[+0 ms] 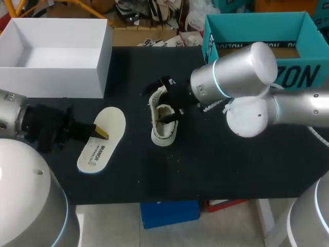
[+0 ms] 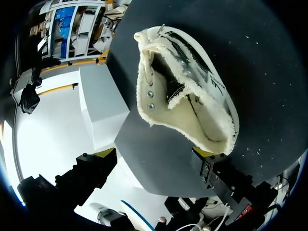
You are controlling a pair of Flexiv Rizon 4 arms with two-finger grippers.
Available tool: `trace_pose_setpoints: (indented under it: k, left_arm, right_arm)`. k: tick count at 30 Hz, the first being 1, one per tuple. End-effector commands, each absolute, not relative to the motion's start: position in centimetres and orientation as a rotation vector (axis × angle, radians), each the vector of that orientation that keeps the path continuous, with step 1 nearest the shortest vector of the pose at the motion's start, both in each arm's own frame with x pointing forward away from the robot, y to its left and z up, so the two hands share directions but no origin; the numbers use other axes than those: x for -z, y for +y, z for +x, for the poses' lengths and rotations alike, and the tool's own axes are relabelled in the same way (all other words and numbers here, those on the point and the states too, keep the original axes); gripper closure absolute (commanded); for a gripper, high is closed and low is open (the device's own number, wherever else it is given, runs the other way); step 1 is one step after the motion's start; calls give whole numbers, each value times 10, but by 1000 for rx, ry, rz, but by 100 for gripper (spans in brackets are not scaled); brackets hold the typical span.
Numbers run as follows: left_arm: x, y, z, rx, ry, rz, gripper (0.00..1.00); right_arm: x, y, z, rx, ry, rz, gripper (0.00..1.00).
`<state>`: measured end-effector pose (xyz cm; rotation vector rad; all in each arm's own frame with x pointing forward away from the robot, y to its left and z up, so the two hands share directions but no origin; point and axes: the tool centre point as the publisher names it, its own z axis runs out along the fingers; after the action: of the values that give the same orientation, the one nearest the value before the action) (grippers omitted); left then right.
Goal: Take the shoe out of the shoebox, open the shoe tongue, remove and reinsert the insole, then place the shoe into the shoebox
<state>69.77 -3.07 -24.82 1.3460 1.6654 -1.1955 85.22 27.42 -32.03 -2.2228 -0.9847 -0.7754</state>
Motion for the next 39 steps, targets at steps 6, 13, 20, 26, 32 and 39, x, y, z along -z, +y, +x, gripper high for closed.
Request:
trace_pose_setpoints:
  k: [6,13,20,26,32,39]
  left_arm:
    - [248,-31,697,1192,1668,1348,100]
    - [248,-31,697,1192,1668,1348,100]
    - [248,-31,697,1192,1668,1348,100]
    - [248,-31,697,1192,1668,1348,100]
    - [248,-31,697,1192,1668,1348,100]
    - [248,-31,697,1192,1668,1348,100]
  right_arm:
    - [322,278,850,914,-933,-2398,0]
    - [318,284,862,865,-1590,-2392,0]
    - [313,265,878,712,-2104,-2313,0]
    - [296,236,891,613,-2330,-2249,0]
    - [293,233,891,582,-2365,-2241,0]
    - [293,233,891,582,-2365,-2241,0]
